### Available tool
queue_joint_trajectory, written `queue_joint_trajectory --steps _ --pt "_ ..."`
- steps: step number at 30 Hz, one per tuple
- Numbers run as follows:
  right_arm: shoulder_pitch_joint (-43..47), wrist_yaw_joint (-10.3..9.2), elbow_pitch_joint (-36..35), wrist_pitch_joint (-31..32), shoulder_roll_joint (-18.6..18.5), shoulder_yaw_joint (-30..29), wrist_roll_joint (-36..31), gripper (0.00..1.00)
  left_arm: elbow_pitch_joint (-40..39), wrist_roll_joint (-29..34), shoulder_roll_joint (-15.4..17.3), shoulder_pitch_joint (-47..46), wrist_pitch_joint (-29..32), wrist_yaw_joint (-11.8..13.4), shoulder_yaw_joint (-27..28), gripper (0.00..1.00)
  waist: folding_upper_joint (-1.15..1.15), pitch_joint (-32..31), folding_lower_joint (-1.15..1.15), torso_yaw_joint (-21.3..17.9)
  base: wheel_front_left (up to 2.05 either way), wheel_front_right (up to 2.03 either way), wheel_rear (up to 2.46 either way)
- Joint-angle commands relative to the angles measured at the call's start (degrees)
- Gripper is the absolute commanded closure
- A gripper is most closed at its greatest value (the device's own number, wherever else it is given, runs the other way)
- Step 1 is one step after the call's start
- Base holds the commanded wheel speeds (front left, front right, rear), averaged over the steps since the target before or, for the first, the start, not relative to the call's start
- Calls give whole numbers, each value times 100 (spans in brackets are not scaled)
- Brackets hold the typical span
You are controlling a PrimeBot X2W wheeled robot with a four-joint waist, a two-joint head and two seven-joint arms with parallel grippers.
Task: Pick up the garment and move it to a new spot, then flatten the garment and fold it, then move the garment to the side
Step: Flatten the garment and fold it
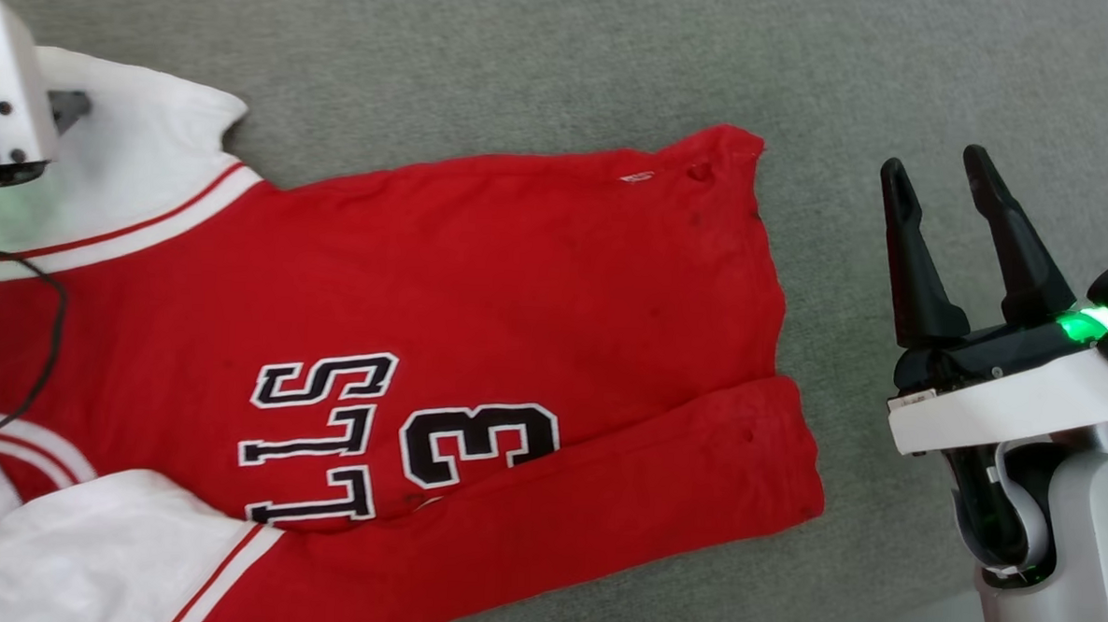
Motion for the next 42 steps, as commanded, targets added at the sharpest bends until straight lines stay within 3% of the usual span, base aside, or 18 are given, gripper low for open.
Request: queue_joint_trajectory --steps 1,5,6,7,8,12,18,24,29,35,42 --pt "-31 -2 11 -60 42 12 61 0 49 -16 60 -14 199 75 -36 0 0 161 -1 -165 0 0 0" --pt "-12 -2 96 -99 69 73 154 0 258 -219 81 375 916 341 -113 0 0 228 -1 -245 0 0 0" --pt "-8 -2 122 -87 72 86 199 0 267 -274 44 495 985 404 -113 19 0 237 -1 -254 0 0 0" --pt "-19 -1 135 -86 72 104 254 0 264 -329 4 593 981 450 -83 63 0 243 -1 -262 0 0 0" --pt "-33 -2 145 -90 46 103 291 0 250 -363 -37 678 923 476 -69 100 0 242 -1 -262 0 0 0" --pt "-100 -2 207 2 -97 75 437 0 185 -395 -159 828 488 471 54 100 0 154 -1 -177 0 0 0" --pt "-275 -1 526 427 -374 56 841 0 134 -305 -306 616 -455 209 217 100 0 -197 -1 142 0 0 0" --pt "-747 -1 1363 1827 -930 283 1471 0 25 -224 -608 376 -1143 -21 183 100 0 -544 -1 592 0 0 0" --pt "-1267 -2 1891 2852 -1286 547 1893 0 -201 -65 -821 247 -1404 -85 6 100 0 -505 -1 979 0 0 0" --pt "-1955 -2 2524 3468 -1498 861 1916 0 -547 58 -1035 181 -1578 -97 -153 100 0 -255 -1 1330 0 0 0" --pt "-2297 -4 3592 4272 -1357 1308 1965 0 -718 -1 -1147 282 -1703 -195 -226 100 0 -117 -1 1531 0 0 0"
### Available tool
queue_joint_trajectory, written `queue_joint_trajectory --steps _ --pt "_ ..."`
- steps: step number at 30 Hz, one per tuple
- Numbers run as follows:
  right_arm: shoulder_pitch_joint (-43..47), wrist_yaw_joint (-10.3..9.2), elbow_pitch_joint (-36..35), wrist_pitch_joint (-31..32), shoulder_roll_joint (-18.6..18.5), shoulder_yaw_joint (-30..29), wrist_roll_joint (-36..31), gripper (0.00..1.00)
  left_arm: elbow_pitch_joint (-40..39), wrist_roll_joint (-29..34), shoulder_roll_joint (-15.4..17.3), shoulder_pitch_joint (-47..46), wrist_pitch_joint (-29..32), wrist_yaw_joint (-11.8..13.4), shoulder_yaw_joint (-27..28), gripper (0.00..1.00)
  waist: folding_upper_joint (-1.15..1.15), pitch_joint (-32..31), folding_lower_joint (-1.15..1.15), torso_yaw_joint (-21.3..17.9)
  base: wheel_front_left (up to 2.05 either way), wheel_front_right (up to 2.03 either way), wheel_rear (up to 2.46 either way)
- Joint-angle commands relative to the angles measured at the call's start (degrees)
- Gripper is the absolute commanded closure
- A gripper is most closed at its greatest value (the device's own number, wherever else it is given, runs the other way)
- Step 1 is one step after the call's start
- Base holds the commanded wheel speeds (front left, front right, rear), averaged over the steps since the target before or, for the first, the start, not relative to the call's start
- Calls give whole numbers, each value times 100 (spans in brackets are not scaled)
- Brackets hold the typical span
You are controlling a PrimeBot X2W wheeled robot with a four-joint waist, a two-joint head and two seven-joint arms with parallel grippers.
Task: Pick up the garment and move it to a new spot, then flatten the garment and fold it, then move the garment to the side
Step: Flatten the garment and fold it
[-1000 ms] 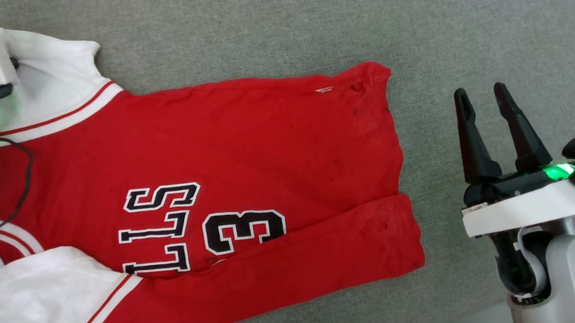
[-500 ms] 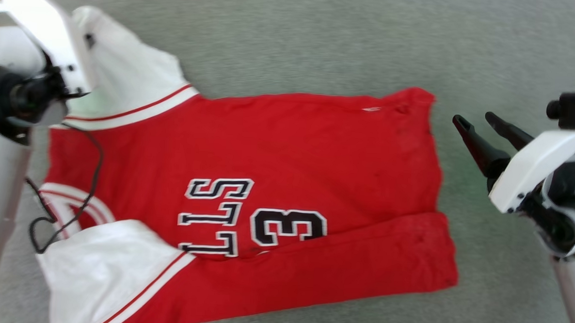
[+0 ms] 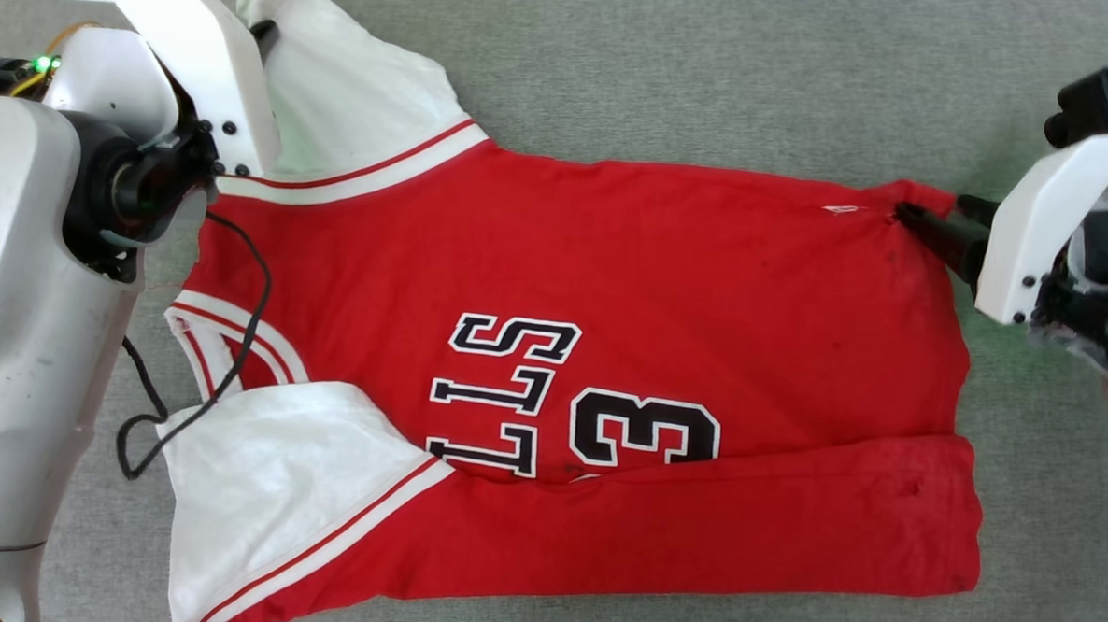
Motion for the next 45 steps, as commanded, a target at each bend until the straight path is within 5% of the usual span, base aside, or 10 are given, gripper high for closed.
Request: queue_joint_trajectory --steps 1,2,3,10,18,33,34,35,36,45 --pt "182 -5 352 313 150 264 35 51 -18 -29 -23 63 -54 -39 1 100 0 23 0 49 0 0 0" --pt "146 -5 393 372 142 349 17 86 -4 -54 -34 87 -71 -56 2 100 0 16 0 60 0 0 0" --pt "103 -4 421 389 136 378 33 100 14 -78 -51 108 -94 -74 17 100 0 1 0 69 0 0 0" --pt "-257 -4 54 -256 -152 301 -78 100 56 -176 -62 444 -560 -121 173 100 0 -386 0 104 0 0 0" --pt "589 -4 -670 -817 -318 -8 -277 100 -552 -394 44 1732 -1320 0 543 100 0 -1185 0 123 0 0 0" --pt "3179 -4 -1031 -1139 261 -693 -374 100 -1106 -1173 -457 5042 -1833 540 741 100 0 -1971 0 124 0 0 0" --pt "3303 -4 -995 -1169 317 -681 -349 67 -999 -1222 -486 5158 -1825 514 726 71 0 -1984 0 114 0 0 0" --pt "3402 -4 -958 -1222 367 -675 -330 2 -889 -1266 -540 5218 -1849 486 712 14 0 -1997 0 107 0 0 0" --pt "3493 -4 -912 -1270 413 -662 -314 0 -790 -1253 -606 5276 -1873 492 671 0 0 -2011 0 105 0 0 0" --pt "3913 -4 -1371 -1988 521 -852 -423 0 -643 -491 -707 5068 -3039 399 503 0 0 -2402 0 -1 0 0 0"
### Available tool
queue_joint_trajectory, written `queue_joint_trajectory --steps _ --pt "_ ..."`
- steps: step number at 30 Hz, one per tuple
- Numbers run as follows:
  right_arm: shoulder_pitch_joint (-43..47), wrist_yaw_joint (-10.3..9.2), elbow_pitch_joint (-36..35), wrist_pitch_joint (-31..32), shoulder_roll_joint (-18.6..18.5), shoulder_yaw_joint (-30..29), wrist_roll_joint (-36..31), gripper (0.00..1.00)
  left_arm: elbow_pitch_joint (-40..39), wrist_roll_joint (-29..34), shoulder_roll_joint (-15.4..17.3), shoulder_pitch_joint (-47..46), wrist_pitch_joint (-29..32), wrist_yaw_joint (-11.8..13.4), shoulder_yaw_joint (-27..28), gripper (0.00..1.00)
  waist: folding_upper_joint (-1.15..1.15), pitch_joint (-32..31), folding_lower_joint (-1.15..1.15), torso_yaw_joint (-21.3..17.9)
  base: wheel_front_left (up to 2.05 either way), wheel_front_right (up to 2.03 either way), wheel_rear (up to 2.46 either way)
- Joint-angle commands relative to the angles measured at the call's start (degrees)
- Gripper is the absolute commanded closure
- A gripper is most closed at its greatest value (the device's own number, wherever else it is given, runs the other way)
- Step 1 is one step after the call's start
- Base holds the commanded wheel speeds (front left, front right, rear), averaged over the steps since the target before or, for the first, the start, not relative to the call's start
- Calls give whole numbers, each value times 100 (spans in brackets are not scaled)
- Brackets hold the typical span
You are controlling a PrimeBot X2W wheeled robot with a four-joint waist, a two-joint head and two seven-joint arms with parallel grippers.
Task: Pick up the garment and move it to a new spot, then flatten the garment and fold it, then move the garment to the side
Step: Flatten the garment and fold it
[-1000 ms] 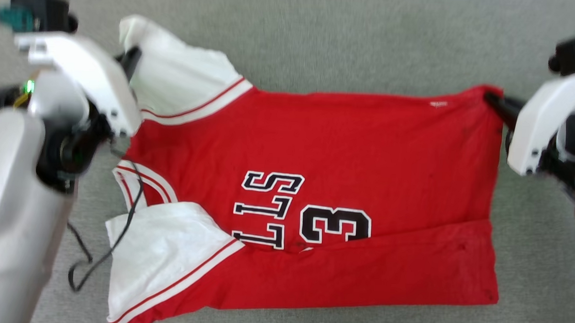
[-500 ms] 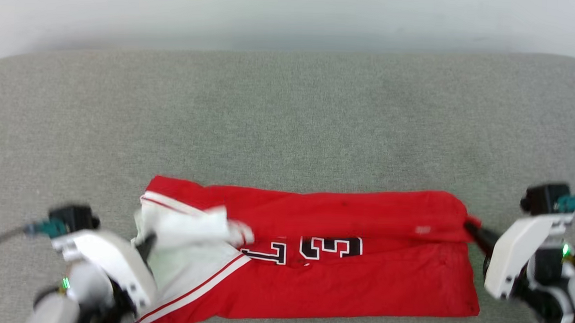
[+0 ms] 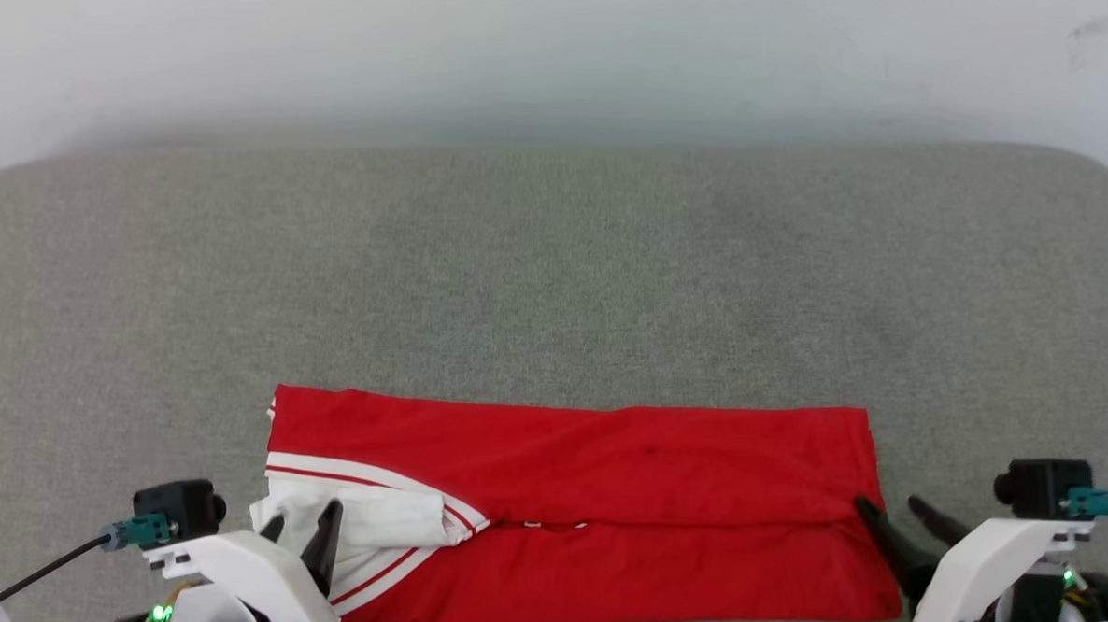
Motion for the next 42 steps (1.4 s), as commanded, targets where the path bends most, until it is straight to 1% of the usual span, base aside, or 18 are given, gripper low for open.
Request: queue_joint_trajectory --steps 1,2,3,4,5,6,8,11,14,17,20,25,31,32,33,37,42 --pt "94 -1 -306 -33 -75 -113 -77 0 -168 213 6 -105 -331 31 5 0 0 -181 1 -52 0 0 0" --pt "122 -1 -436 17 -98 -173 -107 0 -254 307 5 -118 -456 39 -7 0 0 -229 1 -62 0 0 0" --pt "122 -1 -436 17 -98 -173 -107 0 -254 307 5 -118 -456 39 -7 0 0 -229 1 -62 0 0 0" --pt "164 -1 -676 165 -138 -361 -160 0 -456 481 23 -173 -730 78 14 0 0 -304 1 -72 0 0 0" --pt "164 -1 -676 165 -138 -361 -160 0 -456 481 23 -173 -730 78 14 0 0 -304 1 -72 0 0 0" --pt "165 -1 -768 266 -150 -465 -188 0 -554 592 37 -197 -884 67 8 0 0 -337 1 -74 0 0 0" --pt "145 -1 -883 491 -192 -684 -245 0 -794 790 18 -268 -1237 76 25 0 0 -378 1 -61 0 0 0" --pt "77 0 -925 906 -241 -996 -320 0 -1117 1125 11 -346 -1676 157 6 0 0 -388 1 15 0 0 0" --pt "22 0 -920 1363 -290 -1208 -396 0 -1325 1489 76 -467 -1958 254 -58 0 0 -319 1 133 0 0 0" --pt "-37 0 -863 1798 -300 -1328 -474 0 -1488 1821 123 -583 -2062 381 -170 0 0 -200 1 262 0 0 0" --pt "-120 0 -751 2098 -220 -1317 -509 0 -1642 2024 117 -663 -2088 449 -282 0 0 -31 1 411 0 0 0" --pt "-342 -1 -399 2286 14 -1202 -444 0 -1805 2122 49 -711 -2105 522 -376 0 0 252 1 639 0 0 0" --pt "-365 -1 300 2546 238 -907 -227 0 -1825 2153 -5 -760 -2113 507 -486 0 0 420 1 840 0 0 0" --pt "-335 0 532 2621 311 -751 -76 72 -1796 2176 -17 -761 -2104 519 -521 0 0 392 1 858 0 0 0" --pt "-355 1 569 2602 301 -714 -53 100 -1779 2163 -14 -737 -2106 520 -521 0 0 360 1 844 0 0 0" --pt "-505 5 479 2405 131 -655 3 100 -1714 2140 56 -621 -2050 499 -555 0 0 192 1 746 0 0 0" --pt "-625 -1 328 2150 -139 -608 17 100 -1722 2109 115 -460 -2003 597 -516 0 0 -62 1 524 0 0 0"
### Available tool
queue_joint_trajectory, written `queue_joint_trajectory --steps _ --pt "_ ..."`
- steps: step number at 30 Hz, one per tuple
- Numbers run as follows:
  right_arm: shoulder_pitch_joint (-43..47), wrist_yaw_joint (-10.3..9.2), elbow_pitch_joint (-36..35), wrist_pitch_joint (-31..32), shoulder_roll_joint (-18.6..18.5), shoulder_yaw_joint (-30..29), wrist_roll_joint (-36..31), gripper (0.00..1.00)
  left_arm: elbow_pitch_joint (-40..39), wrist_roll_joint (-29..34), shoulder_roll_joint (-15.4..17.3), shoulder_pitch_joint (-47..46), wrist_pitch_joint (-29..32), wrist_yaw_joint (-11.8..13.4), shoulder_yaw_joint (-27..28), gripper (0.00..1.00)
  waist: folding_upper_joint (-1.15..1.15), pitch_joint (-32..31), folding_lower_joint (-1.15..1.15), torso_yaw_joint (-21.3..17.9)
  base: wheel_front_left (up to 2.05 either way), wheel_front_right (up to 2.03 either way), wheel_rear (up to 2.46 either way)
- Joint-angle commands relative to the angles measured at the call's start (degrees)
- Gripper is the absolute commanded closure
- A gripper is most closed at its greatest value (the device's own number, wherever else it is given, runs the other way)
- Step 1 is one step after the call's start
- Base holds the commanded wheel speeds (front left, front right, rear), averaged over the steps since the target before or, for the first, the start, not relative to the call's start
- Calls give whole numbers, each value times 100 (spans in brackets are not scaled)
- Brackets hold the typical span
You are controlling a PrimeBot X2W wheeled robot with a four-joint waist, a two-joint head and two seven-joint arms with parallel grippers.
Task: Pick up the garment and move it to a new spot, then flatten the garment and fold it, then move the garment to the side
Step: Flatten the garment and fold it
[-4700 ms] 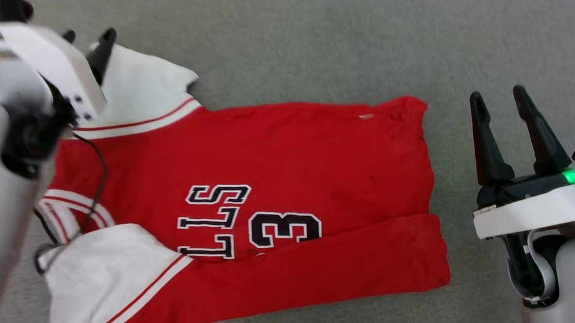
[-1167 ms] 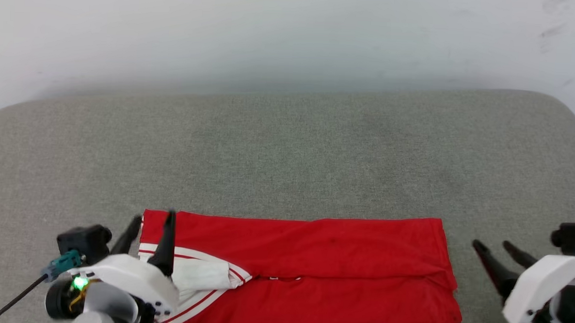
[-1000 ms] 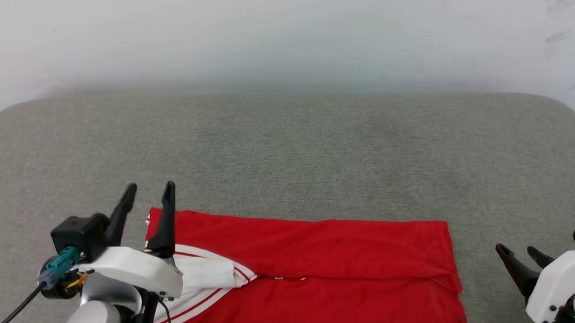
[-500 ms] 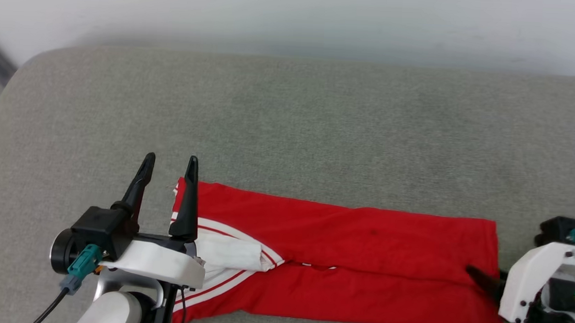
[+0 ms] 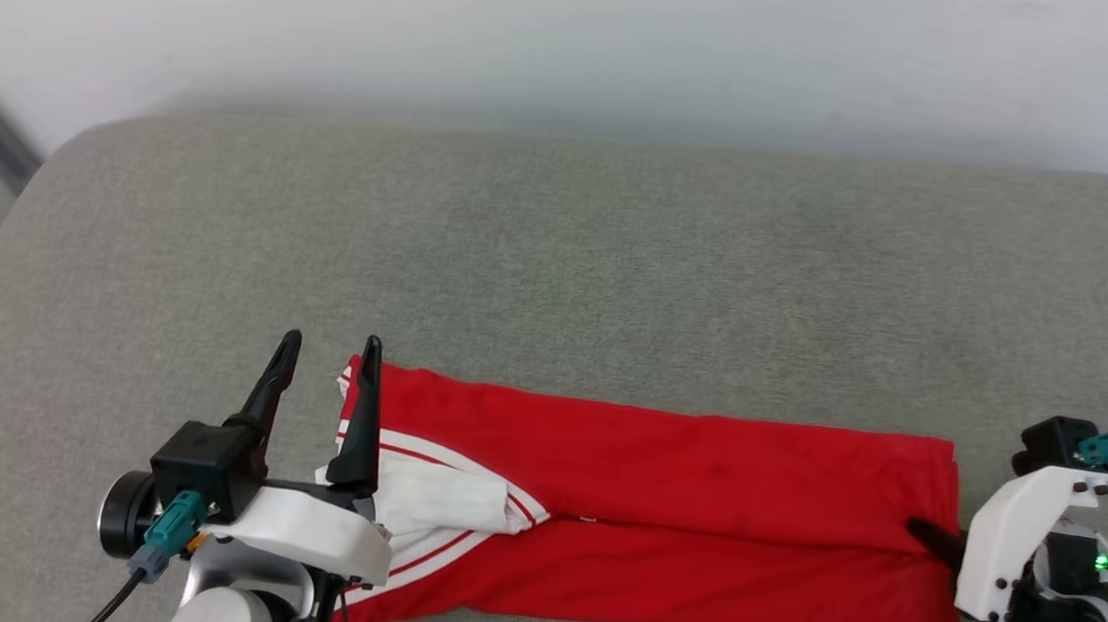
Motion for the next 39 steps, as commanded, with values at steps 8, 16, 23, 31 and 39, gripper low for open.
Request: queue_joint_trajectory --steps 8,16,23,31,39 --pt "69 -3 114 -119 -444 -608 -164 100 -119 -69 94 284 26 152 81 0 0 -315 -1 -453 0 0 0" --pt "82 -1 117 357 53 -1908 291 100 -167 -91 96 382 42 194 69 0 0 -399 -1 -598 0 0 0" --pt "-28 -1 -150 1680 1141 -2515 1834 100 -168 -129 105 344 86 171 25 0 0 -414 -1 -551 0 0 0" --pt "-320 -1 -46 2157 1537 -2032 3337 100 -98 -112 63 185 190 86 -132 0 0 -360 -1 -265 0 0 0" --pt "-572 -1 290 1182 1527 -193 4346 100 -26 -94 9 13 232 9 -236 0 0 -260 -1 80 0 0 0"
